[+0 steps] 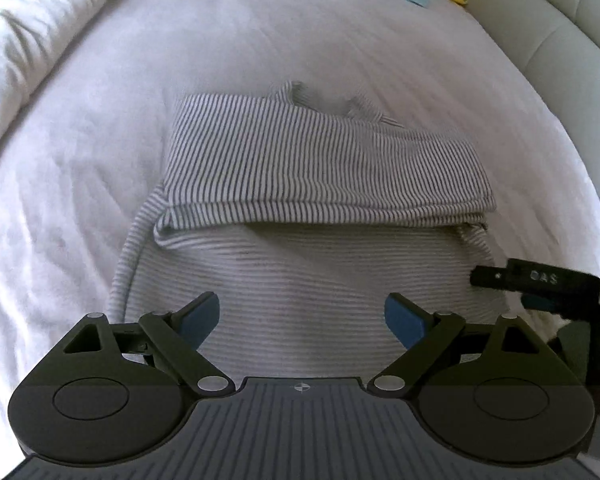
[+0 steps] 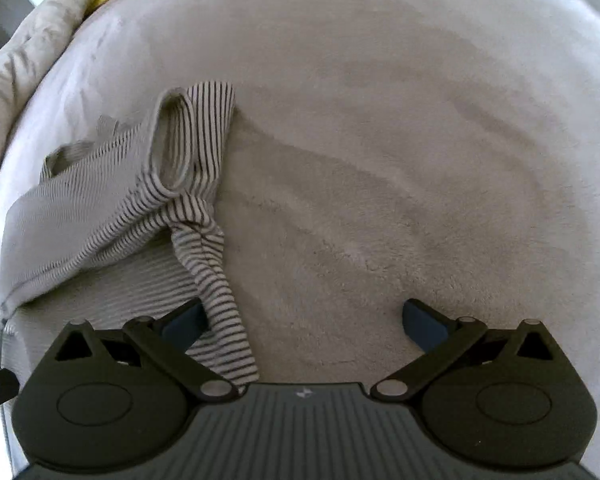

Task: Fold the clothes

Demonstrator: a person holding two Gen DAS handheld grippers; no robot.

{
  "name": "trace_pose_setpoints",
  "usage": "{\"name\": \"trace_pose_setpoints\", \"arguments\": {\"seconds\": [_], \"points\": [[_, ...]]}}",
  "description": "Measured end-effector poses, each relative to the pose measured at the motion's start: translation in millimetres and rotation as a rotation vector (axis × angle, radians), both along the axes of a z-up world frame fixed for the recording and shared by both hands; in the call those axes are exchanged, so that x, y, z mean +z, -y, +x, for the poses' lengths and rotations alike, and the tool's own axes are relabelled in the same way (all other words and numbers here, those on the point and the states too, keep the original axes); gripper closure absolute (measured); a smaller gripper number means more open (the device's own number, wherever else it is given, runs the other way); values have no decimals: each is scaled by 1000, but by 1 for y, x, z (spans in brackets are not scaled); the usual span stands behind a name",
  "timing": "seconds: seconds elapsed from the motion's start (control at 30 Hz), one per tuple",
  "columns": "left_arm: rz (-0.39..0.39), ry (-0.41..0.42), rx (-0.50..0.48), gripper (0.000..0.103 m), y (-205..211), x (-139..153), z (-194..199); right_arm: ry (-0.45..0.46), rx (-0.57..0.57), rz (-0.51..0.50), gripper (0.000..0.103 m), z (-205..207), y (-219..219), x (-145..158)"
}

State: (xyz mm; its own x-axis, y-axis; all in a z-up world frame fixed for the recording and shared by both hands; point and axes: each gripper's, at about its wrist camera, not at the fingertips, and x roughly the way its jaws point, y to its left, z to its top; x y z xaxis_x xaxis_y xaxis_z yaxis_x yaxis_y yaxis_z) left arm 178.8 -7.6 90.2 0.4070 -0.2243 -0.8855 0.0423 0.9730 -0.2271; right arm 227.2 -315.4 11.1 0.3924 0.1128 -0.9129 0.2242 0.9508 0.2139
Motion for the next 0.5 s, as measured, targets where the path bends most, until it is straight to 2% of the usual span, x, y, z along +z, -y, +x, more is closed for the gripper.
{"name": "trace_pose_setpoints", "arguments": {"seconds": [0.07,0.13,0.2,0.23,0.3,0.4,0.47,0.5], "points": [[2,0,-7,10,-5,2,6,37,-23,-23,0,-6,-5,14],[3,0,-14,10,-10,4,12,58,5,-59,2,-5,-14,30],[-2,6,-24,10,-16,6,17,100,80,-74,22,-4,-19,48],[-4,12,-29,10,-18,7,20,110,113,-73,28,-1,-22,54],[-4,27,-39,11,-22,9,23,117,131,-65,55,5,-28,64],[7,55,-67,29,-23,12,27,145,155,-78,65,10,-33,77],[12,75,-101,40,-11,13,32,169,169,-96,66,13,-35,86],[15,86,-117,41,-6,13,34,181,176,-104,66,14,-36,91]]}}
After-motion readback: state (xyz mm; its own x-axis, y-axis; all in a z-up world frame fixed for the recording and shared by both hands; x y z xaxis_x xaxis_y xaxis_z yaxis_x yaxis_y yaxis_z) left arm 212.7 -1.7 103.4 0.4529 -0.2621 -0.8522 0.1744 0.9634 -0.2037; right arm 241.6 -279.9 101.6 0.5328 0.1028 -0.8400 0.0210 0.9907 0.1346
